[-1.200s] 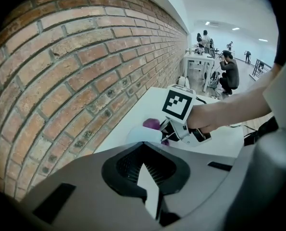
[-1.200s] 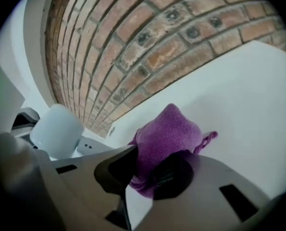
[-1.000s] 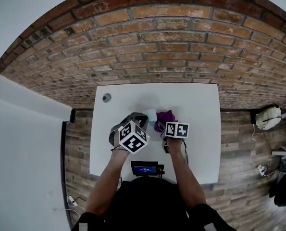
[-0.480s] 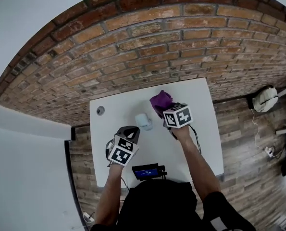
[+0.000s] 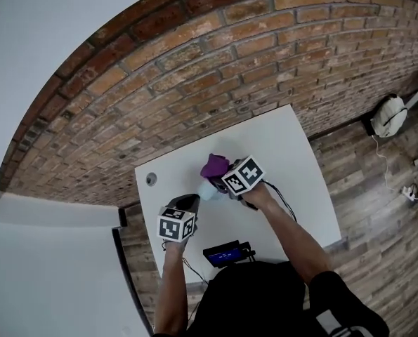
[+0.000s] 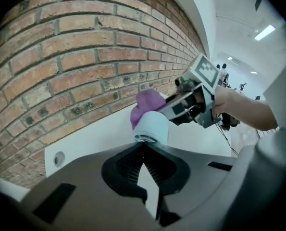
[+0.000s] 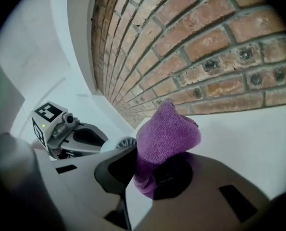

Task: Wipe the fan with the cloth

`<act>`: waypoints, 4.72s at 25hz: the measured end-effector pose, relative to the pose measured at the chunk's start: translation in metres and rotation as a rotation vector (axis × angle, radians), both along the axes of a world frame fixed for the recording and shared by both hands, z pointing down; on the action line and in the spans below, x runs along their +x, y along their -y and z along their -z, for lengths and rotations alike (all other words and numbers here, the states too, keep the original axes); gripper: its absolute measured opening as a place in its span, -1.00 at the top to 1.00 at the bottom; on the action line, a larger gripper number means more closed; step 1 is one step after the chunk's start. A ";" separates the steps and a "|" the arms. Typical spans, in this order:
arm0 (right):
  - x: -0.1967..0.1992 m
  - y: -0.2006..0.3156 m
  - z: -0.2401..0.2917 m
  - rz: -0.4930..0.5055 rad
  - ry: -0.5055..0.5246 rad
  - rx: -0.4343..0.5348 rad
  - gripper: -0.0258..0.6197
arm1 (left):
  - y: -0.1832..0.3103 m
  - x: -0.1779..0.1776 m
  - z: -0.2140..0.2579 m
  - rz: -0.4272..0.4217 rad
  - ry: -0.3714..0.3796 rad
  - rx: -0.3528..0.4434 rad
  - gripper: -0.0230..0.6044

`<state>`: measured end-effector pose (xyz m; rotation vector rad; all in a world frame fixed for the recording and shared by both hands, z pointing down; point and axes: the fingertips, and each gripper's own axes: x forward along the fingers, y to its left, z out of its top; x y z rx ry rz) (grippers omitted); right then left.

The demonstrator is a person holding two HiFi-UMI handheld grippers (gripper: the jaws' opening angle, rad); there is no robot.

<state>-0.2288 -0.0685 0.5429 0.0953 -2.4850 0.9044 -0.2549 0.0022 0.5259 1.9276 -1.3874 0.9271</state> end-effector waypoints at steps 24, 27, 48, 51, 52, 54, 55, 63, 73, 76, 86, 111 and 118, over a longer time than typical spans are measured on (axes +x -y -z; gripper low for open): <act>0.027 -0.014 -0.029 -0.408 0.215 -0.348 0.68 | 0.014 0.016 0.023 -0.305 0.407 -0.061 0.92; 0.039 -0.011 -0.034 -0.425 0.179 -0.347 0.68 | 0.013 0.017 0.023 -0.306 0.401 -0.062 0.92; 0.062 -0.011 -0.031 -0.629 0.460 -0.741 0.68 | 0.015 0.018 0.023 -0.345 0.455 -0.089 0.94; 0.043 -0.035 -0.030 -0.621 0.565 -1.013 0.68 | 0.014 0.018 0.023 -0.341 0.456 -0.092 0.95; 0.038 -0.041 -0.033 -0.620 0.564 -1.046 0.68 | 0.013 0.019 0.022 -0.343 0.457 -0.094 0.95; 0.036 -0.044 -0.043 -0.627 0.522 -0.993 0.68 | 0.014 0.020 0.022 -0.347 0.456 -0.096 0.95; 0.036 -0.043 -0.050 -0.625 0.472 -0.928 0.68 | 0.014 0.020 0.022 -0.349 0.456 -0.097 0.95; 0.052 -0.039 -0.079 -0.671 0.317 -0.848 0.68 | 0.013 0.020 0.022 -0.337 0.447 -0.092 0.95; 0.029 -0.063 -0.059 -0.541 0.358 -0.954 0.68 | 0.015 0.018 0.022 -0.341 0.476 -0.088 0.95; 0.031 -0.067 -0.090 -0.504 0.212 -0.869 0.68 | 0.016 0.016 0.022 -0.335 0.463 -0.086 0.95; 0.043 0.011 -0.021 -0.591 0.479 -0.691 0.68 | 0.016 0.016 0.023 -0.310 0.448 -0.071 0.95; 0.008 -0.013 -0.092 -0.394 0.056 -0.482 0.68 | 0.016 0.015 0.023 -0.275 0.421 -0.048 0.95; 0.026 0.012 -0.050 -0.399 0.122 -0.359 0.68 | 0.015 0.015 0.023 -0.270 0.415 -0.042 0.95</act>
